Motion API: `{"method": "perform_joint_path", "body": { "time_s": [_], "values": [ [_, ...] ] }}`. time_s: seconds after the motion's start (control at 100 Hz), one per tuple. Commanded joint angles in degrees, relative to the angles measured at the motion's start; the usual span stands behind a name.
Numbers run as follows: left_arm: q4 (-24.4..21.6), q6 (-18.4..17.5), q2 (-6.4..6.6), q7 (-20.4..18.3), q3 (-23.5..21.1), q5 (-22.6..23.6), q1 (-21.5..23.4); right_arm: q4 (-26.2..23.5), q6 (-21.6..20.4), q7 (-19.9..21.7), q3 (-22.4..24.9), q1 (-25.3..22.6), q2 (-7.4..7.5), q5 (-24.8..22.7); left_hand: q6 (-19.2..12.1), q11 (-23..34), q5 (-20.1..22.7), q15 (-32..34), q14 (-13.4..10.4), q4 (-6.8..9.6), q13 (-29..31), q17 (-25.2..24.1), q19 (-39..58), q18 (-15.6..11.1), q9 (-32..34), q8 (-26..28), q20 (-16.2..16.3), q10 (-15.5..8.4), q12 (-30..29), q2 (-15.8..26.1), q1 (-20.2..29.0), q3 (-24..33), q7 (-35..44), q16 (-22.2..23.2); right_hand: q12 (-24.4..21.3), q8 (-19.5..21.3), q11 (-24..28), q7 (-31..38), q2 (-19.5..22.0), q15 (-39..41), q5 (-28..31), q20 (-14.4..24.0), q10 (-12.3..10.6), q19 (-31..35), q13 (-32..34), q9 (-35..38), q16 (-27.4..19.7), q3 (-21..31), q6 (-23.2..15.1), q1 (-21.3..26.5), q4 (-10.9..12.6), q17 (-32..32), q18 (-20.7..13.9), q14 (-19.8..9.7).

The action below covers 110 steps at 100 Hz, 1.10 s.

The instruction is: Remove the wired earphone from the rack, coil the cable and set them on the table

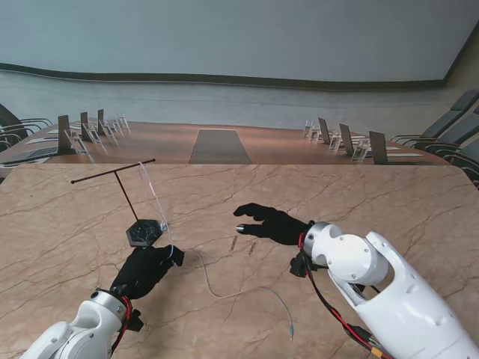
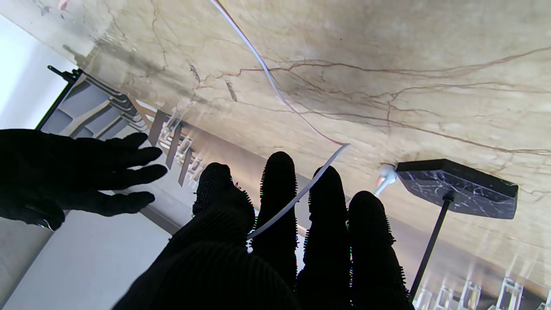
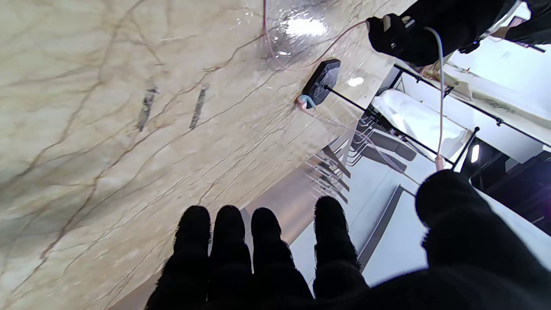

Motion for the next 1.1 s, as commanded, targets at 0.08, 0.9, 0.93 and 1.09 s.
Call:
{"method": "perform_joint_path", "body": {
  "time_s": [0.08,0.9,0.93,1.09],
  "values": [
    [-0.67,-0.34,0.00,-0.61,0.50,-0.13,0.87,2.81,-1.66,0.31,-3.11,4.27,-1.31,2.27,-0.26,1.31,1.14,0.93,0.62,0.31,-1.71,-0.55,1.07,-1.48,-0.74,1.53,0.50,1.06,1.40,2.02,4.52,-1.72,10.42,0.80,1.99,-1.43,4.61,1.67,-0.52,4.29,-1.38,-0.73,0.35,4.10,0.75,0.68,2.50,0.51,0.02,-2.52,-1.99,0.09,0.24,1.05],
    [-1.46,-0.21,0.72,-4.58,3.58,-1.39,0.38,18.24,-8.25,-3.31,-21.34,22.45,-7.37,14.88,-0.20,2.35,0.63,1.41,0.16,0.02,-2.60,-1.50,-0.17,-1.35,-1.85,0.14,0.34,1.38,4.14,1.41,4.52,-1.79,10.57,1.93,5.93,5.47,16.53,10.33,-2.71,16.12,-1.66,1.99,2.54,13.23,-0.16,0.22,8.99,3.03,1.67,-2.24,-1.53,-0.28,1.57,0.97],
    [-1.46,-0.22,0.73,-4.67,3.66,-1.43,0.34,18.76,-8.22,-3.29,-21.87,22.99,-7.62,15.31,-0.22,2.35,0.59,1.40,0.11,0.01,-2.58,-1.50,-0.17,-1.35,-1.83,0.13,0.34,1.39,4.15,1.47,4.52,-1.79,10.57,1.94,5.91,5.34,16.52,9.92,-2.71,16.13,-1.83,2.00,2.58,13.34,-0.41,0.14,8.98,3.05,1.89,-2.38,-1.55,-0.48,1.47,0.94],
    [-1.70,-0.02,0.81,-5.19,3.79,-1.61,0.39,22.06,-7.62,-2.69,-24.89,25.95,-9.10,17.43,-0.13,2.40,0.58,1.40,0.16,0.02,-2.57,-1.59,-0.35,-1.36,-1.80,0.04,0.29,1.38,4.24,1.35,4.52,-1.74,10.61,1.99,5.51,4.72,15.84,7.91,-2.96,16.06,-1.76,1.73,2.65,13.66,-0.92,-0.01,8.77,2.96,2.67,-3.79,-1.90,-1.18,1.42,0.95]
  ]
}}
